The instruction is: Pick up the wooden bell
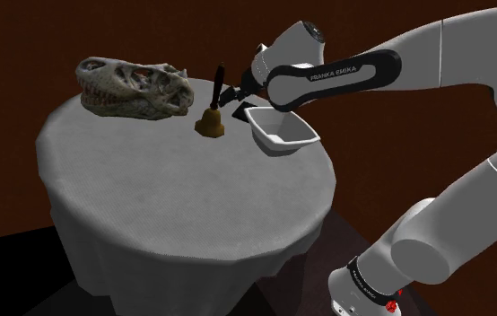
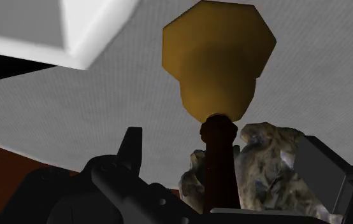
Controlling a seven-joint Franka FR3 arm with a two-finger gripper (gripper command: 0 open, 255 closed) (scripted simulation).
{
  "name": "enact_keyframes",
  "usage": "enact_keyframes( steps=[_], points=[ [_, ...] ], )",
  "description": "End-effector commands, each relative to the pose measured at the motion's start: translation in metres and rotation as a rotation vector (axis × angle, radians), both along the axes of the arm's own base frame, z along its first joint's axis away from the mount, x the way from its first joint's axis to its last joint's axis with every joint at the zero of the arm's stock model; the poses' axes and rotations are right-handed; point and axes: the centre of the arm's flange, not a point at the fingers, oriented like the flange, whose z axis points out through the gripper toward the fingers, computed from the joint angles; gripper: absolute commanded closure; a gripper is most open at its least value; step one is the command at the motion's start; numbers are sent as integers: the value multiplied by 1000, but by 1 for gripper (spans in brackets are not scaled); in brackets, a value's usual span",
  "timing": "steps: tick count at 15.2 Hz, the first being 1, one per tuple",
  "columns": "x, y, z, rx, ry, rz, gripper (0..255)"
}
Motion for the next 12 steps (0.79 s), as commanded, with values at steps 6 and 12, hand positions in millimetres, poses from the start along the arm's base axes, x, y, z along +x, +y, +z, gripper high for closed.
enact_keyframes(
  steps=[6, 12],
  points=[
    [38, 21, -12, 19, -104, 15, 0],
    [38, 21, -42, 19, -104, 15, 0]
  ],
)
